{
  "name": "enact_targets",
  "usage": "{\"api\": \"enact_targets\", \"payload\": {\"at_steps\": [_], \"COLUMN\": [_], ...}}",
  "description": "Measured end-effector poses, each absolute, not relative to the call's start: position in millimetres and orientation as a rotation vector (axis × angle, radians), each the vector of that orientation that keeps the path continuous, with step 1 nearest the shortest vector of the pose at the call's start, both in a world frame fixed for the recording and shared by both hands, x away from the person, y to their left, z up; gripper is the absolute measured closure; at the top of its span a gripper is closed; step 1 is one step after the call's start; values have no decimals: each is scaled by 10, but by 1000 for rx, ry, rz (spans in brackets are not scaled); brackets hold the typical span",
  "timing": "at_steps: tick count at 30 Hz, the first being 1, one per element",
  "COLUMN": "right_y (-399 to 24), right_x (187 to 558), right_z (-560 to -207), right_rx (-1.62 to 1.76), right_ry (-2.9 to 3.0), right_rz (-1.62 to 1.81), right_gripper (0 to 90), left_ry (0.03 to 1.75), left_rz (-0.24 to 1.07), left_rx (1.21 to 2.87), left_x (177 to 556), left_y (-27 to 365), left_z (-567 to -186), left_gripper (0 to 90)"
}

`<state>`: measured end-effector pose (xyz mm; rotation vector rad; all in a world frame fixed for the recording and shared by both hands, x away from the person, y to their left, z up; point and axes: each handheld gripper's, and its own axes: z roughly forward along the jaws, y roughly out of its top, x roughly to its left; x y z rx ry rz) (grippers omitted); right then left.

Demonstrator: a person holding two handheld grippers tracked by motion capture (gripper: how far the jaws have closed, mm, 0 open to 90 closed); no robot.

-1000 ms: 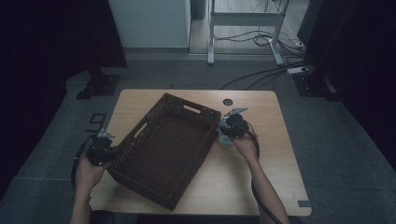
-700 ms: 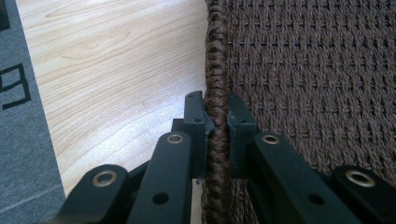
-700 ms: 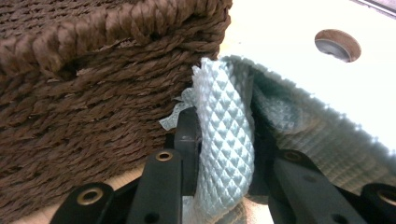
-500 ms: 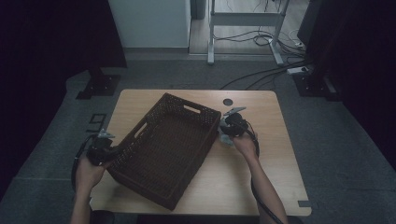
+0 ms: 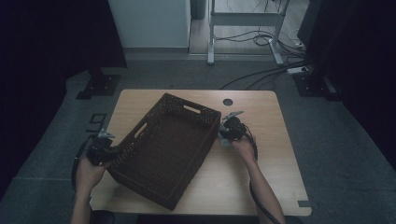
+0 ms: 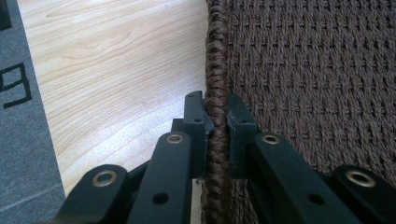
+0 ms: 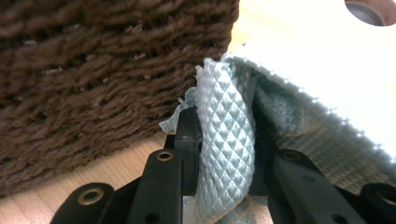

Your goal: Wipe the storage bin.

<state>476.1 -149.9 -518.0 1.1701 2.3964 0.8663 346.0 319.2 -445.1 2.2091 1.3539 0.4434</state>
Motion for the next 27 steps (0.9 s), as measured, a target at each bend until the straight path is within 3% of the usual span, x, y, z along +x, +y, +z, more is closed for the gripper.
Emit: {"api": "enact_targets", "payload": {"at_steps": [27], "right_y": [-1424], "right_x": [4654], "right_z": [-5241], "right_rx": [1103], "right_ry": [2469], "right_rz": [828], "right_gripper": [712], "left_ry": [1360], "left_rz": [445], "left_rx": [2207], "left_x": [3457], "left_y": [3183], "left_z": [-4452], "left_gripper": [817]}}
